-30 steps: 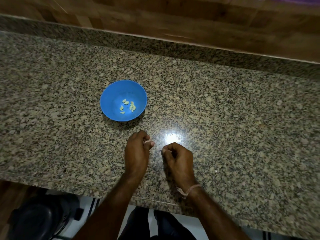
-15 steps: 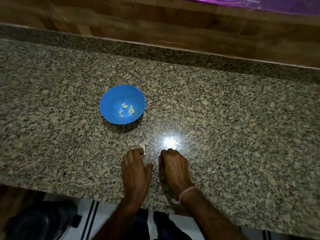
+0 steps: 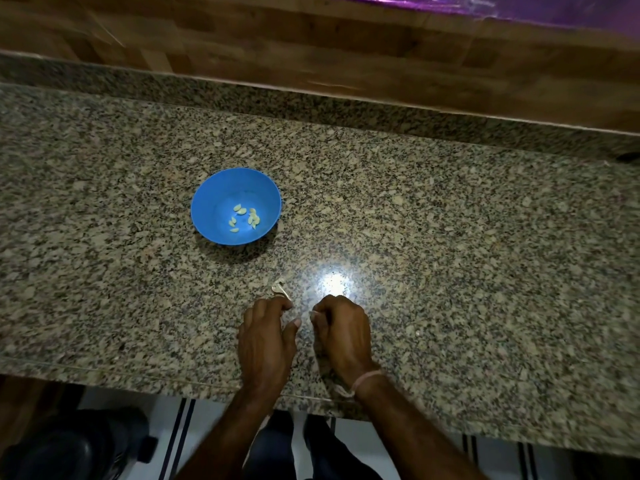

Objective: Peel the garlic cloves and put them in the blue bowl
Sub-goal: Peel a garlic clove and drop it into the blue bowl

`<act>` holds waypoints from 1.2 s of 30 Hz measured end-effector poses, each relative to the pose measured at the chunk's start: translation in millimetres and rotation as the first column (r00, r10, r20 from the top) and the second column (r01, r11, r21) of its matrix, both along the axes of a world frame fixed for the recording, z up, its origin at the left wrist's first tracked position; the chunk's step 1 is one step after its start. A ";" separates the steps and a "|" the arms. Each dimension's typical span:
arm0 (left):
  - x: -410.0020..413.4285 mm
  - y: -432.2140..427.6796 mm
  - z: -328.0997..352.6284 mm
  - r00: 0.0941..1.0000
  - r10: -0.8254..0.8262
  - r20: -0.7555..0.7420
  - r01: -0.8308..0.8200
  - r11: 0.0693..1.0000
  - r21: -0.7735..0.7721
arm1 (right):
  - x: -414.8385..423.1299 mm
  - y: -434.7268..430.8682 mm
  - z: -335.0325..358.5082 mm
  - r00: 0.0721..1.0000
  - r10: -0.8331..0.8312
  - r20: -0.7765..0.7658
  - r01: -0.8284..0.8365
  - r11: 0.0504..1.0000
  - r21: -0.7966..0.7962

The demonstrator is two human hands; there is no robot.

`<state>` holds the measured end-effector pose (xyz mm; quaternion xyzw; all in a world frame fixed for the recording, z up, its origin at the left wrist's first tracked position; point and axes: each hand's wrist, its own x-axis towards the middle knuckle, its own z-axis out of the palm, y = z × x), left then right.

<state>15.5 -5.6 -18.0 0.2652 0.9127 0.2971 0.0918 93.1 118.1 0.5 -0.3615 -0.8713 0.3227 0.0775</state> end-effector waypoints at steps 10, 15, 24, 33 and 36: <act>1.7 -7.6 1.7 0.994 0.020 -0.109 -0.031 0.995 -0.095 | -9.6 -2.4 4.0 0.963 0.196 0.184 -0.247 0.918 0.312; 0.3 -8.0 4.7 0.997 0.034 -0.067 -0.040 0.995 -0.088 | -10.2 3.8 2.3 0.992 0.048 0.115 -0.054 0.997 0.050; -7.3 11.4 17.0 0.865 0.102 0.491 -0.227 0.952 0.203 | -1.2 4.5 7.3 0.925 -0.342 -0.165 0.046 0.532 -0.846; -2.2 9.1 30.0 0.928 0.007 0.371 -0.091 0.974 0.208 | 3.8 0.5 5.4 0.983 -0.148 -0.111 0.037 0.746 -0.665; -2.3 9.6 32.1 0.937 -0.005 0.349 -0.051 0.987 0.149 | 1.5 -6.8 9.0 0.986 -0.106 -0.130 0.013 0.820 -0.572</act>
